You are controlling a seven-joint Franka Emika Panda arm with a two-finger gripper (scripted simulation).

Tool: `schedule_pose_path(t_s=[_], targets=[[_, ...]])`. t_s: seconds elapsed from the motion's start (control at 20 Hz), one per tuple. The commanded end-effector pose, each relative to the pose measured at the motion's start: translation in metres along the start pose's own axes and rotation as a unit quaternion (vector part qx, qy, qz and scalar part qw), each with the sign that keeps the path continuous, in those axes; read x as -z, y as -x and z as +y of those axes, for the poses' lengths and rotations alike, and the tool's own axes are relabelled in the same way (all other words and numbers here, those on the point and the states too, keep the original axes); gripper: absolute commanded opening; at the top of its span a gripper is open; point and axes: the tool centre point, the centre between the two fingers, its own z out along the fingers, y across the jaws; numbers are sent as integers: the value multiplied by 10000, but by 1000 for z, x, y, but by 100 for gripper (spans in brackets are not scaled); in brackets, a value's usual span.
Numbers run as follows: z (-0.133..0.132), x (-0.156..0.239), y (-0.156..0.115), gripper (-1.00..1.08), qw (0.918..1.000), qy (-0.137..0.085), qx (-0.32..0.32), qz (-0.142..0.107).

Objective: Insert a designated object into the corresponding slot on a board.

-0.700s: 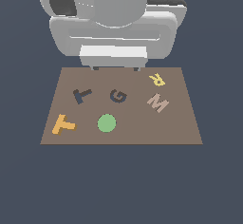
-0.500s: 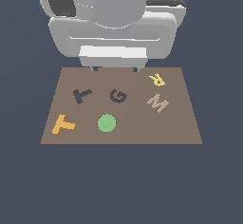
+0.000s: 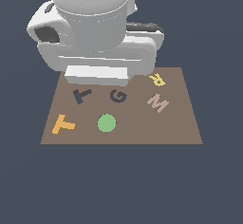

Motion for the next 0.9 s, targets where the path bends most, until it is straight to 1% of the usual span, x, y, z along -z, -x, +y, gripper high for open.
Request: schedule_pose_path(t_s=[0.0,0.55,0.85], targets=[[12,-12,-7,100,10000,-5,-68,-14],[80,-79,-49,100,9990,-48,-441,-75],[107,-105,-65,100,9982,-66,-587,-99]])
